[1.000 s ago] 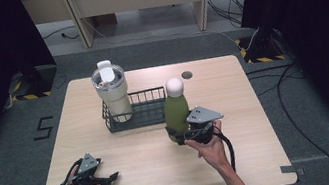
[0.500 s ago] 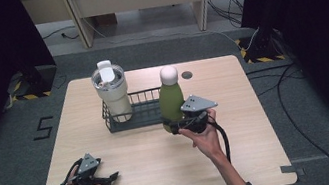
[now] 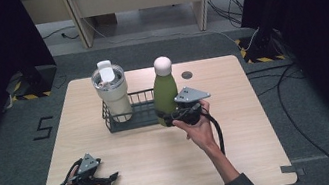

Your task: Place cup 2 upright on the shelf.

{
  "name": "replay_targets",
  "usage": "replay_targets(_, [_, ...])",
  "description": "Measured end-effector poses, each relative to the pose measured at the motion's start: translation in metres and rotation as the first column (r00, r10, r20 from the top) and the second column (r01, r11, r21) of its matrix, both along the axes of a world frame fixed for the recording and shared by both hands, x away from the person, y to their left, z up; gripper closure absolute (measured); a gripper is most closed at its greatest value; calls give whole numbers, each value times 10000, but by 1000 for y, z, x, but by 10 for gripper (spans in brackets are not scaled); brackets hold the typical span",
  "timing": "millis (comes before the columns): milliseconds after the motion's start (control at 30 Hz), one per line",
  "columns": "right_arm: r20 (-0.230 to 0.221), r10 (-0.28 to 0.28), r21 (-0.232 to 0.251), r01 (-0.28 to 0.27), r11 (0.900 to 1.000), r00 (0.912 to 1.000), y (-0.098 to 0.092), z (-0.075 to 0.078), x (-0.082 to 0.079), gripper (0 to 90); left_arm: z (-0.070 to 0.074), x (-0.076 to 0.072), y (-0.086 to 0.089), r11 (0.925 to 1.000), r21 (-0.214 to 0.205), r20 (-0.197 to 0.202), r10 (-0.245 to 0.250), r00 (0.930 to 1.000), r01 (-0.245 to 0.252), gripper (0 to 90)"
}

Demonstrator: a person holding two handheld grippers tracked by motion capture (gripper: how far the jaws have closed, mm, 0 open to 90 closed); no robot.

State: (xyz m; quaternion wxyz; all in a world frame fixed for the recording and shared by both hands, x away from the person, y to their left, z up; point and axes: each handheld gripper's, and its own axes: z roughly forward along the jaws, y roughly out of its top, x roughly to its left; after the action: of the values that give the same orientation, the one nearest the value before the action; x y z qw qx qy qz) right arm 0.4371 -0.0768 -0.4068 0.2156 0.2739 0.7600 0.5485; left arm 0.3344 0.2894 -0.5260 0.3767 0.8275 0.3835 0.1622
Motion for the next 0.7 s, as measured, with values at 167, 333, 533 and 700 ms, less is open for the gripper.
replay_targets(167, [34, 16, -39, -16, 10000, 10000, 8, 6, 7, 209, 0, 0, 0, 10000, 5, 3, 0, 10000, 0, 106])
replay_targets(333, [-26, 60, -24, -60, 10000, 10000, 17, 9, 15, 209, 0, 0, 0, 10000, -5, -9, -4, 10000, 4, 105])
replay_targets(533, [-9, 131, -56, -131, 9999, 9999, 25, 15, 19, 209, 0, 0, 0, 10000, -20, -7, 5, 10000, -5, 106])
replay_targets(700, [-8, 185, -17, -185, 9998, 9998, 31, 21, 24, 209, 0, 0, 0, 10000, -14, -2, 5, 10000, -5, 105])
